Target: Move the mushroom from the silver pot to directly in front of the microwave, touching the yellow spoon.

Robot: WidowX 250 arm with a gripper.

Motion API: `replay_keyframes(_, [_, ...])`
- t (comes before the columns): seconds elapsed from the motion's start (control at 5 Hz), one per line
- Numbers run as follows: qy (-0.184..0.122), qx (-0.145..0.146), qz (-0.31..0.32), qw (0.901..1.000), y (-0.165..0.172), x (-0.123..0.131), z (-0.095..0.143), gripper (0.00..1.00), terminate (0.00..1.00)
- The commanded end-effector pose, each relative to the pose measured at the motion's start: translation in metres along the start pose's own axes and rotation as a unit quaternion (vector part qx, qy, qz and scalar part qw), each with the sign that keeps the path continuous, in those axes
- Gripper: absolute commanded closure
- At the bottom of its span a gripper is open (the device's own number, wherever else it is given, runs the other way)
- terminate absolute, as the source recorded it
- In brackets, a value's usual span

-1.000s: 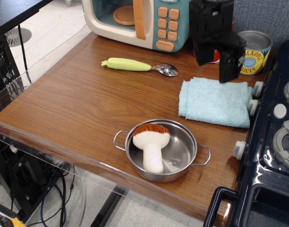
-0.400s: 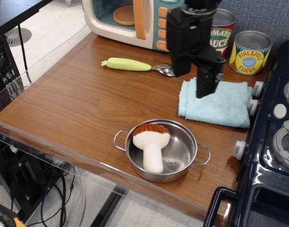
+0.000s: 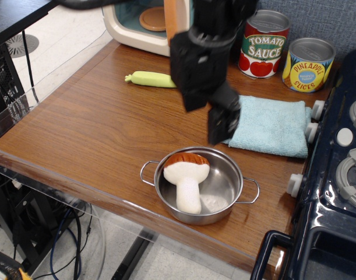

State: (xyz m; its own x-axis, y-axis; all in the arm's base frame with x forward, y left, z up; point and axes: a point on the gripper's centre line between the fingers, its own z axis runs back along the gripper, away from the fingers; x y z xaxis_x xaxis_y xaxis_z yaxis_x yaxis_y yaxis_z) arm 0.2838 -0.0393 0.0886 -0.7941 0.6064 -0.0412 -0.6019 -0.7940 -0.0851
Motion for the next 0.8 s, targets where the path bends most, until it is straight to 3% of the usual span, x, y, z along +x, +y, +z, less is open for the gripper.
replay_keyframes(0.0, [-0.029,-0.009,0.011,0.9995,0.003,0.025,-0.017,0.00,0.00])
replay_keyframes(0.2, [-0.044,-0.010,-0.004,0.9990,0.006,0.023,-0.030,0.00,0.00])
replay_keyframes(0.4, [-0.045,-0.013,-0.010,0.9988,0.009,0.020,-0.039,1.00,0.00])
replay_keyframes(0.6, [-0.052,-0.013,-0.016,0.9984,0.012,0.017,-0.048,1.00,0.00])
